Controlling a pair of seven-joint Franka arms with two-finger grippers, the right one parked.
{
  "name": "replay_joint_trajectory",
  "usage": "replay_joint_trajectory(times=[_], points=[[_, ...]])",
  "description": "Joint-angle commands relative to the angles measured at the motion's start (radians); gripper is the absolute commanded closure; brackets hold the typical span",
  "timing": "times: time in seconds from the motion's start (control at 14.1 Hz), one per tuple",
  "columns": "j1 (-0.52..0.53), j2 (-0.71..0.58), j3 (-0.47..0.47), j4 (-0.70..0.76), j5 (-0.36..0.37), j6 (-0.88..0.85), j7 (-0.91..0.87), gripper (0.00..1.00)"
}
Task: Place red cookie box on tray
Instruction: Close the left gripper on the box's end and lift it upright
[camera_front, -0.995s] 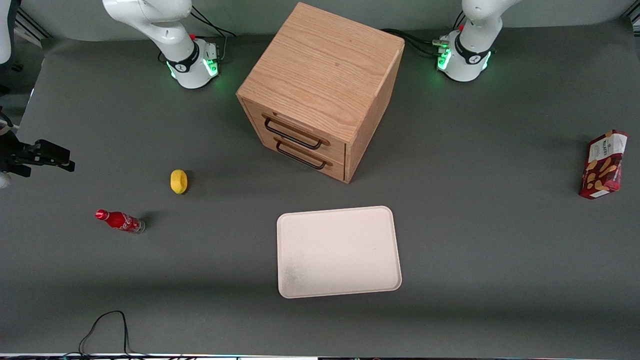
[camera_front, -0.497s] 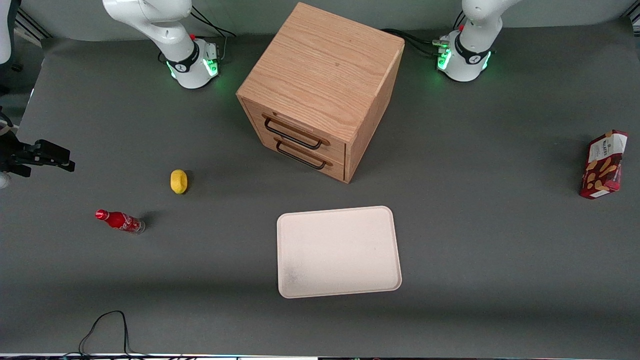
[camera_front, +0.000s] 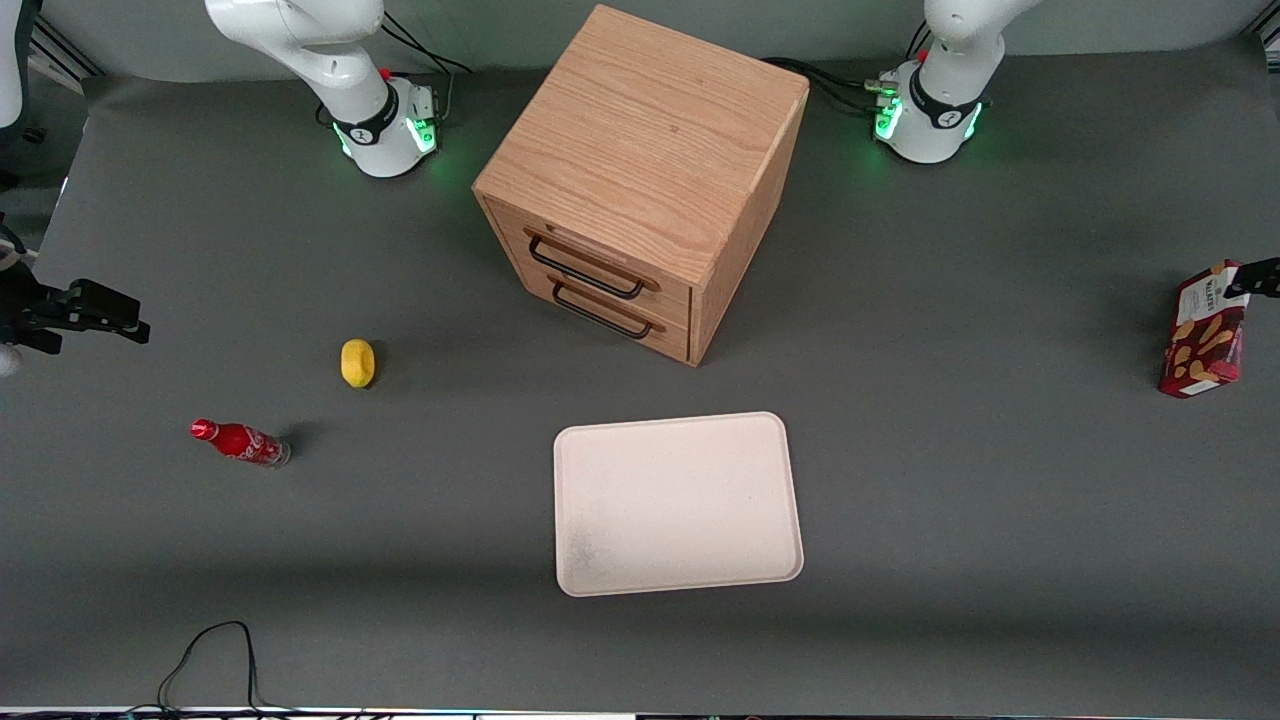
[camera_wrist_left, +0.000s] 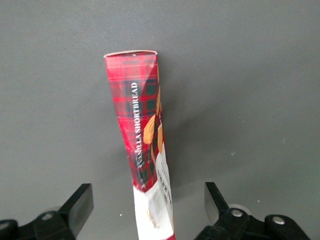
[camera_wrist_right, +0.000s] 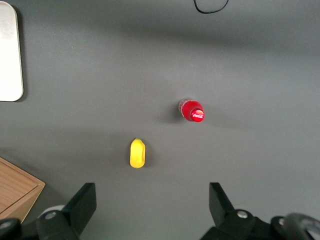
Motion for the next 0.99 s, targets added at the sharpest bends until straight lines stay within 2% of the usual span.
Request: replay_joint_trajectory(times=[0.0, 0.28, 0.57, 0.64, 0.71, 0.78, 0.85, 0.92], points=[[0.009, 0.029, -0.006, -0.018, -0.009, 0.054, -0.012, 0.01], [0.02, 0.092, -0.006, -0.024, -0.016, 0.132, -0.015, 0.01], [0.018, 0.094, -0.006, -0.024, -0.018, 0.132, -0.015, 0.02], [0.018, 0.094, -0.006, -0.024, -0.019, 0.13, -0.016, 0.03], [0.018, 0.092, -0.006, -0.024, -0.019, 0.127, -0.016, 0.08], [0.02, 0.092, -0.006, -0.024, -0.019, 0.124, -0.015, 0.33], [0.02, 0.089, -0.006, -0.024, -0.019, 0.121, -0.015, 0.81], [0.02, 0.084, -0.006, -0.024, -0.021, 0.118, -0.015, 1.0]])
